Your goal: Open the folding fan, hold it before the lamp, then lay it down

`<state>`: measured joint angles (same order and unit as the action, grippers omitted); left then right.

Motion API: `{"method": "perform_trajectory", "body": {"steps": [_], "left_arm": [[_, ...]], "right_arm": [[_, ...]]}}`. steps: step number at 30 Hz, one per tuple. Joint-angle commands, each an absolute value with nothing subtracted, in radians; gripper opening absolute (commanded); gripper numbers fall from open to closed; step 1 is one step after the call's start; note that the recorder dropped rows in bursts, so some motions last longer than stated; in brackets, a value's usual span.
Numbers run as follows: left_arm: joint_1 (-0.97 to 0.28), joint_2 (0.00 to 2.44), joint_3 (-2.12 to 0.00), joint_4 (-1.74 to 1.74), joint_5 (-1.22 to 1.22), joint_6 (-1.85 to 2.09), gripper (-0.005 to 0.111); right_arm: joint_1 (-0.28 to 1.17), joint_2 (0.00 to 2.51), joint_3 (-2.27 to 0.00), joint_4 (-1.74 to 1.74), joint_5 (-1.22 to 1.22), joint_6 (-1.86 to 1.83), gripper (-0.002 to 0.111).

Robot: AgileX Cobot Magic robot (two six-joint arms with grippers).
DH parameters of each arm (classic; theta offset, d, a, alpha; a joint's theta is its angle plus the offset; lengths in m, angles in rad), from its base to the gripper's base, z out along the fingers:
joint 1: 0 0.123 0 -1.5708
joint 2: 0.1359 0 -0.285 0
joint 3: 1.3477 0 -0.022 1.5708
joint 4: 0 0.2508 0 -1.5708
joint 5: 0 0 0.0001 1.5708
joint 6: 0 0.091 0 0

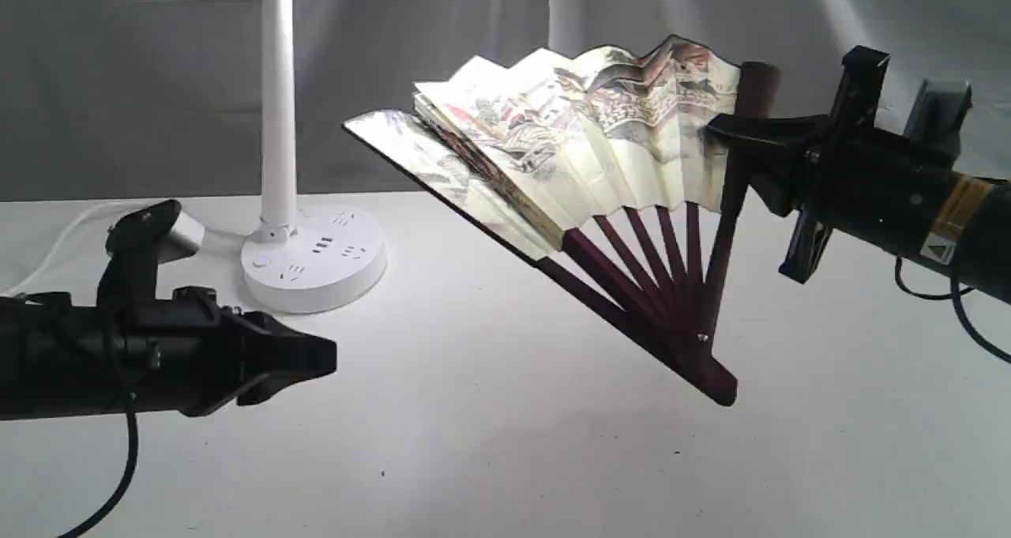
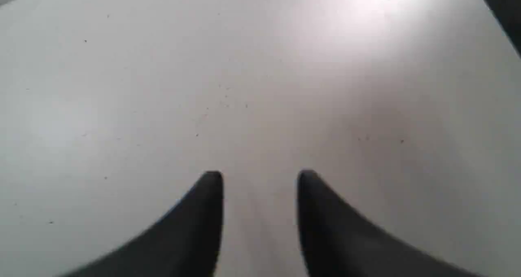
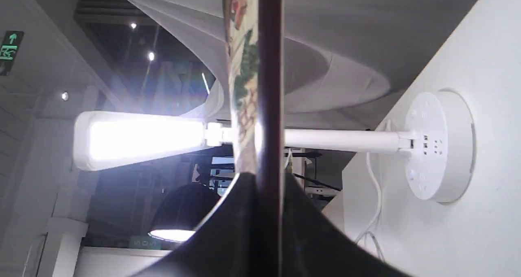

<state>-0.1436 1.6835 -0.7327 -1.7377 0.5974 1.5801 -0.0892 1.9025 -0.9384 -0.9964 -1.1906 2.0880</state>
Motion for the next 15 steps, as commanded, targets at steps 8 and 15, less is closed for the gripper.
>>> {"method": "perform_trajectory", "body": {"steps": [8,15], "left_arm": [[-0.144,1.677,-0.879,-1.744,0.835,1.227,0.093],[-0.144,1.688,-0.95,-1.744,0.839,1.055,0.093]], "right_arm": [[-0.088,1.892,-0.892,-0.998,-1.221,2.038,0.0],[-0.076,1.892,-0.892,-0.984,-1.221,2.038,0.0]]}}
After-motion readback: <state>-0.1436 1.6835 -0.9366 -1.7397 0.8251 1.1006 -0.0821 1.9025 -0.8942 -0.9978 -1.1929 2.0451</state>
